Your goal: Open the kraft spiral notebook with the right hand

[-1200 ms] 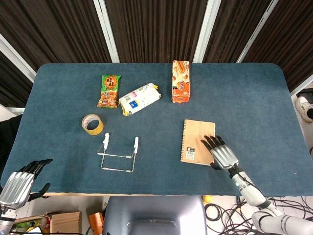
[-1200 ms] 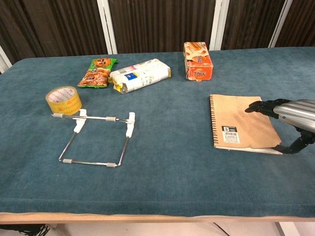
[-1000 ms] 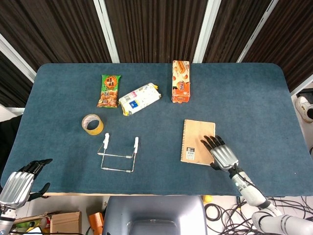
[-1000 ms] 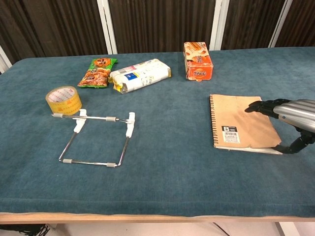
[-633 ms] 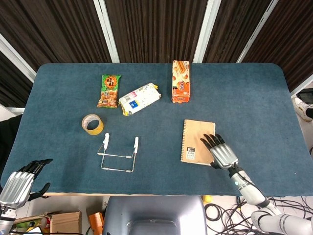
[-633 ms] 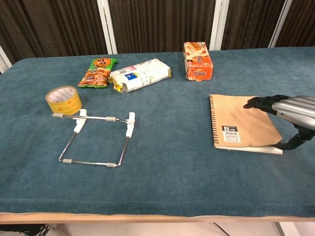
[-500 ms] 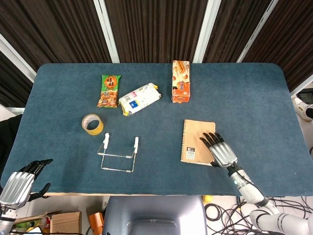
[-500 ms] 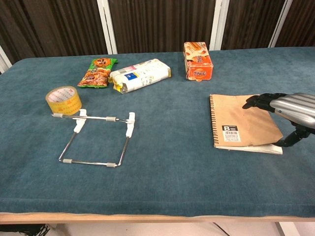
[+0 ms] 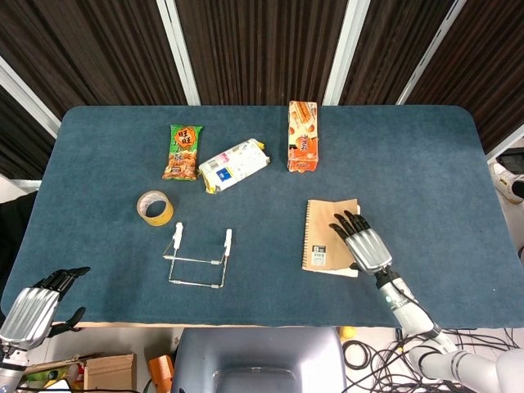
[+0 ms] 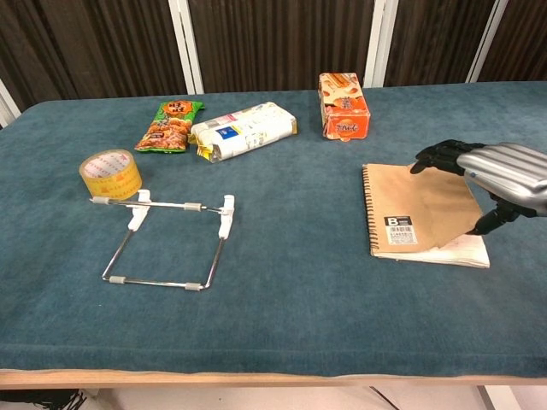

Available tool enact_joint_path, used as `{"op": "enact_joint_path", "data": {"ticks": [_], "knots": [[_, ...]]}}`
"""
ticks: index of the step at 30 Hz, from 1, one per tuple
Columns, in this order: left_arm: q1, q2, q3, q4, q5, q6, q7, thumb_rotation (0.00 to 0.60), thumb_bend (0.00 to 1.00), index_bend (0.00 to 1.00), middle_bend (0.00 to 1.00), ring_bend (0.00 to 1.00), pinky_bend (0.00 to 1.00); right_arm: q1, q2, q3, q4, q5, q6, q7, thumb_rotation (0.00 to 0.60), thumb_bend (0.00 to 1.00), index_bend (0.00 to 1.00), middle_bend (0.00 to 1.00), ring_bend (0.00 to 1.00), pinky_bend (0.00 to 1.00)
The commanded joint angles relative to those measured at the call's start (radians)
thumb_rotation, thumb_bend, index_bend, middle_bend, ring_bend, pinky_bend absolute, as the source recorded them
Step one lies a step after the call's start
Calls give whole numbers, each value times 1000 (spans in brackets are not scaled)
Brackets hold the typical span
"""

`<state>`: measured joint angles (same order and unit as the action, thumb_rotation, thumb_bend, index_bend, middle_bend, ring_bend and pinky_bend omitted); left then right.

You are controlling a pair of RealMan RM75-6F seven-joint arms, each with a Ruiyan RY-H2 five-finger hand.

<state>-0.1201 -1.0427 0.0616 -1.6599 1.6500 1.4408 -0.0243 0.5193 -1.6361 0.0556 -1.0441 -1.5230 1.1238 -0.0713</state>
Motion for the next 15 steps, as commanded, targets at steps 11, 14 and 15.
{"op": "enact_joint_path", "data": {"ticks": [11,14,15], "knots": [[-5,5,8,12,24,4,-33,600,322,226,289,251,473,75,-31,53,9,-12,7,-87,600,290,160,80,10,151],[-5,5,8,13,25,7,-36,600,322,226,289,251,474,91,-37,65,3,-12,11,-106,600,290,153,79,10,151],[-4,6,8,13,26,8,-38,600,322,226,289,251,473,96,-39,69,3,-11,11,-111,600,290,150,79,10,151]]}}
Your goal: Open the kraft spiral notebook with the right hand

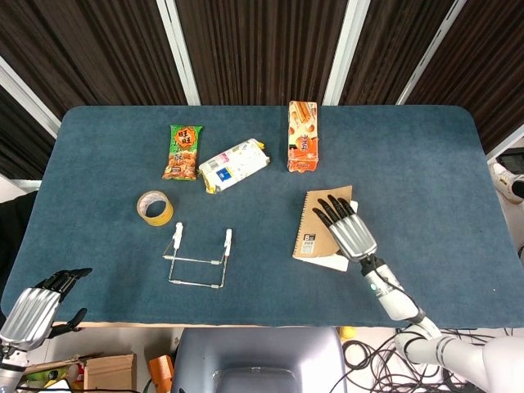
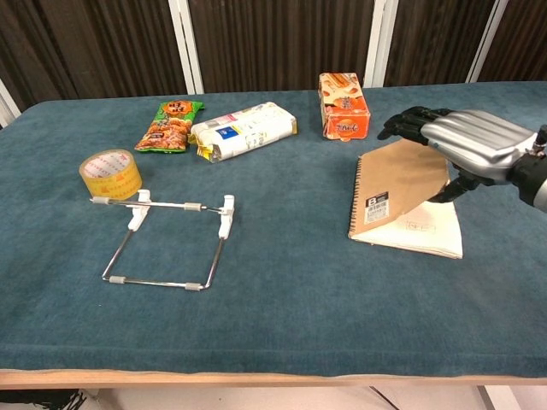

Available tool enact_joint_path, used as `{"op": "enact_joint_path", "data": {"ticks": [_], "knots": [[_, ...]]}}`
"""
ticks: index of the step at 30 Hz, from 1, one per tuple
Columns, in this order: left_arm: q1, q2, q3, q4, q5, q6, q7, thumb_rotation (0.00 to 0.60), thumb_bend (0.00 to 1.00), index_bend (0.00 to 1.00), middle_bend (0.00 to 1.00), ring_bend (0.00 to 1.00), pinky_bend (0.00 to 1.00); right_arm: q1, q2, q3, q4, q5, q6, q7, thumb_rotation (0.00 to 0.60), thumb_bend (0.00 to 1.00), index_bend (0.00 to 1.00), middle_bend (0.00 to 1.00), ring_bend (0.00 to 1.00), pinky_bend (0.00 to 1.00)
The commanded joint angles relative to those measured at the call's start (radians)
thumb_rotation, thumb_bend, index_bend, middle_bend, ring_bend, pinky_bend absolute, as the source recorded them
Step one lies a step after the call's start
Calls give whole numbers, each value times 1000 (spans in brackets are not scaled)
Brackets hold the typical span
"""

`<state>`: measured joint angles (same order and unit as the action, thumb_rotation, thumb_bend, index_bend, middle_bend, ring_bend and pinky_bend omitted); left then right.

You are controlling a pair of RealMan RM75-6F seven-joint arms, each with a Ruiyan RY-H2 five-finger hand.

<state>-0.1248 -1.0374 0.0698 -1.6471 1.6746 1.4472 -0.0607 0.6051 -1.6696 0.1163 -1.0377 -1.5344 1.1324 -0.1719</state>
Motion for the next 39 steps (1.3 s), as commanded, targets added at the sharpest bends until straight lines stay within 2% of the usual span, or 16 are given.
{"op": "enact_joint_path", "data": {"ticks": [1,7,12,19,22,28,34,39], "knots": [[1,0,0,1,2,3,-4,600,322,225,289,251,474,14,-8,12,-3,2,2,-15,600,290,147,79,9,151],[0,0,1,4,4,4,-7,600,322,226,289,252,473,56,-47,45,40,17,-5,-22,600,290,137,69,6,151],[-1,1,4,4,9,3,-6,600,322,226,289,251,473,113,-114,69,141,26,-35,19,600,290,97,19,0,151],[-3,2,3,6,5,2,-15,600,323,226,289,251,473,186,-253,52,384,-2,-53,104,600,290,1,0,0,127],[-2,2,2,7,5,3,-16,600,322,226,289,252,473,223,-335,39,532,-19,-55,155,600,290,0,0,0,75],[-5,1,5,8,10,-1,-13,600,322,226,289,252,473,287,-464,49,722,-10,-54,266,600,290,0,0,0,64],[-9,2,8,8,15,-4,-19,600,321,226,289,251,473,343,-527,74,816,24,-88,302,600,290,0,0,0,63],[-6,4,7,12,17,6,-30,600,323,226,289,252,473,355,-549,76,853,42,-130,302,600,290,0,0,0,63]]}}
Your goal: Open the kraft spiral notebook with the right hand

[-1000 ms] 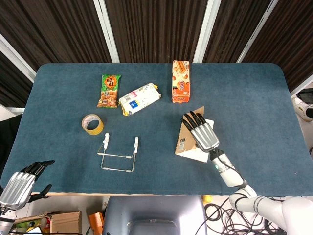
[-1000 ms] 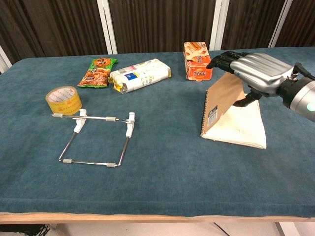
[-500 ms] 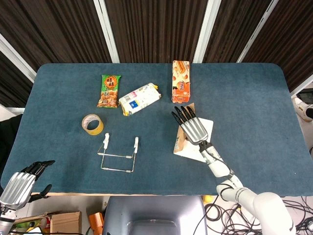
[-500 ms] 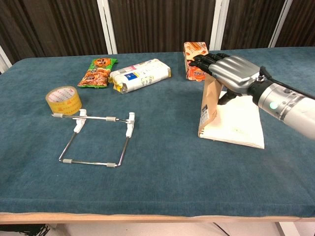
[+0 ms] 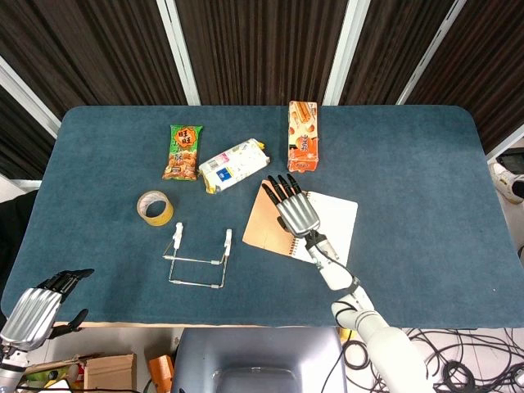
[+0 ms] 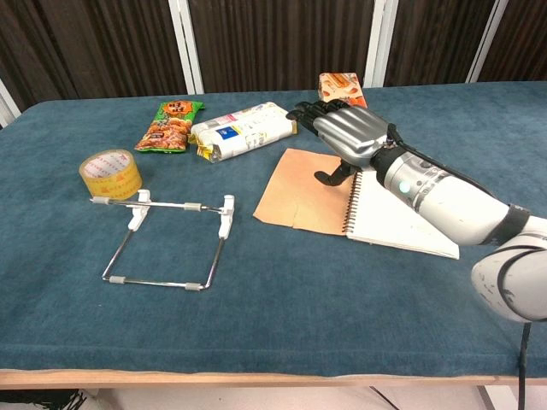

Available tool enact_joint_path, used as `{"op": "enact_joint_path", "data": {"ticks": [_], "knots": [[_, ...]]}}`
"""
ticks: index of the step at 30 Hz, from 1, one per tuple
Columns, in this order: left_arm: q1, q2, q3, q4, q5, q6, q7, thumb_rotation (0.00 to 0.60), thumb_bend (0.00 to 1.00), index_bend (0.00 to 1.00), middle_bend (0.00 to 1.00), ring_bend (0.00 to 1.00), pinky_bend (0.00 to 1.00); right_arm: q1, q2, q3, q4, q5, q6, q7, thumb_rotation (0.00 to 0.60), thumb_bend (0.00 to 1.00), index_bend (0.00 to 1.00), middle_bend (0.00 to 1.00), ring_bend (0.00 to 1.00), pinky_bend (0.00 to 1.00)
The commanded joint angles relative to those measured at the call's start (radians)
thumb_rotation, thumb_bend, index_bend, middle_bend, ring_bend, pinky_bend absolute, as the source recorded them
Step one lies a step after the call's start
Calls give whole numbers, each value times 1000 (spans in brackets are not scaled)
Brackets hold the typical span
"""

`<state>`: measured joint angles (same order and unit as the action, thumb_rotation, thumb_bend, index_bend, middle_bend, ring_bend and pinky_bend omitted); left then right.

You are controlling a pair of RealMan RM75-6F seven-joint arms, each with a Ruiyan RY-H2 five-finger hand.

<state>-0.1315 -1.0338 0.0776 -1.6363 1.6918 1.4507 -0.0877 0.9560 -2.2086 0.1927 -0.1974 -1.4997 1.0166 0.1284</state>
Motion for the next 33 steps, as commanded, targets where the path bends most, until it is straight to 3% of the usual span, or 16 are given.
{"op": "enact_joint_path", "data": {"ticks": [1,7,10,13,14,15,17,19,21,23,26,33], "knots": [[1,1,-1,3,0,4,-7,600,322,226,289,252,473,2,-10,-6,16,5,-13,5,600,290,0,0,0,63],[2,-2,-2,8,-1,7,-8,600,322,226,289,252,473,-39,21,-37,-24,-16,88,62,600,290,0,0,0,63],[1,-5,-2,8,2,7,3,600,323,226,289,252,473,-98,83,-62,-130,-30,159,99,600,290,0,0,0,63],[-1,-9,-3,7,0,3,14,600,322,226,289,252,473,-196,242,-119,-398,-62,225,68,600,290,0,0,0,63],[-2,-11,-4,6,-1,0,21,600,323,226,289,252,473,-246,340,-144,-557,-67,251,2,600,291,0,0,0,63],[-2,-12,-4,6,-2,-1,24,600,323,226,289,252,473,-263,388,-151,-643,-65,254,-40,600,290,0,0,0,63],[-3,-16,-5,1,-9,-9,41,600,323,227,289,251,473,-372,616,-194,-1017,-20,282,-281,600,290,0,0,0,63],[-4,-18,-8,-5,-16,-13,55,600,322,227,289,251,473,-461,785,-232,-1298,36,329,-480,600,290,0,0,0,63],[-3,-20,-10,-8,-20,-11,65,600,322,227,289,251,473,-532,865,-261,-1419,39,414,-551,600,290,0,0,0,63],[0,-22,-14,-11,-28,-8,68,600,322,227,289,252,473,-612,890,-286,-1422,4,528,-537,600,290,0,0,0,63],[4,-27,-22,-14,-45,-4,82,600,323,227,289,252,473,-700,881,-295,-1344,1,622,-464,600,290,0,0,0,63],[9,-44,-38,-20,-75,-1,126,600,322,227,289,251,473,-755,897,-267,-1288,86,563,-320,600,290,0,0,0,74]]}}
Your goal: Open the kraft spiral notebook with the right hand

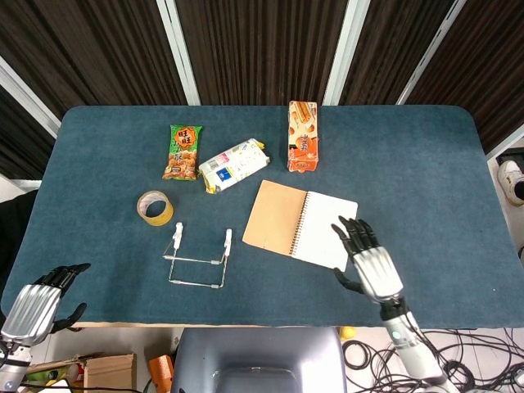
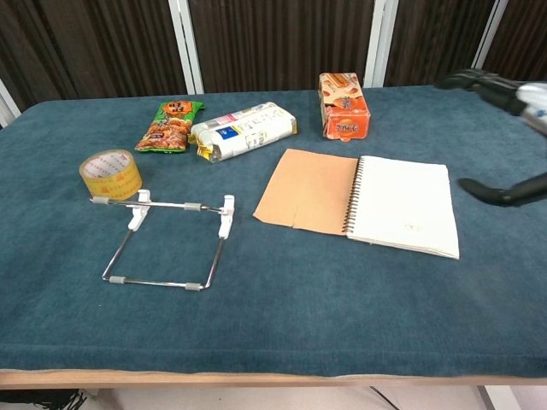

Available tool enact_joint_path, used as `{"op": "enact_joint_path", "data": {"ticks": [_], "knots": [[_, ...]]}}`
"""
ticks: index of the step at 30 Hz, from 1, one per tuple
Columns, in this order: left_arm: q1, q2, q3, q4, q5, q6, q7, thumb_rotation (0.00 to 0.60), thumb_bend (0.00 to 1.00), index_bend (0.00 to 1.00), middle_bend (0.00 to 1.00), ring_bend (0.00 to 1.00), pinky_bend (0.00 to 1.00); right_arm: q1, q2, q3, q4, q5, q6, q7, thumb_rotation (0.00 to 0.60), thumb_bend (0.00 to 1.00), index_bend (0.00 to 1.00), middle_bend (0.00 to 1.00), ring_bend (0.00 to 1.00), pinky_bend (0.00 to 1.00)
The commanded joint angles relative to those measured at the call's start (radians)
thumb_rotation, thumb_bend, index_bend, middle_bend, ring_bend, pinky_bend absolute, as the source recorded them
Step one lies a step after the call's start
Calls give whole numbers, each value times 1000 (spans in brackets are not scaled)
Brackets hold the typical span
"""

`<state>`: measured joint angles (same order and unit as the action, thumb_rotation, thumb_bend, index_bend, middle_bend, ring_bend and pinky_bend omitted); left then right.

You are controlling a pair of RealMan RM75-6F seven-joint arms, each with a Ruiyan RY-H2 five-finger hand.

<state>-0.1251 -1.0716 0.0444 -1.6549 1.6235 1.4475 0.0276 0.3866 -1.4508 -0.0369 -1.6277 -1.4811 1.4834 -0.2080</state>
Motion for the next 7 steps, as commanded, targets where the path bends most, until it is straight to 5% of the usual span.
{"op": "enact_joint_path", "data": {"ticks": [1,7], "knots": [[3,-8,-6,-2,-9,3,17,600,322,227,289,251,473,-187,144,-33,137,71,88,17,600,290,0,0,0,80],[5,-15,-11,-5,-19,4,38,600,322,227,289,252,473,-206,138,-19,134,55,84,-15,600,291,0,0,0,84]]}}
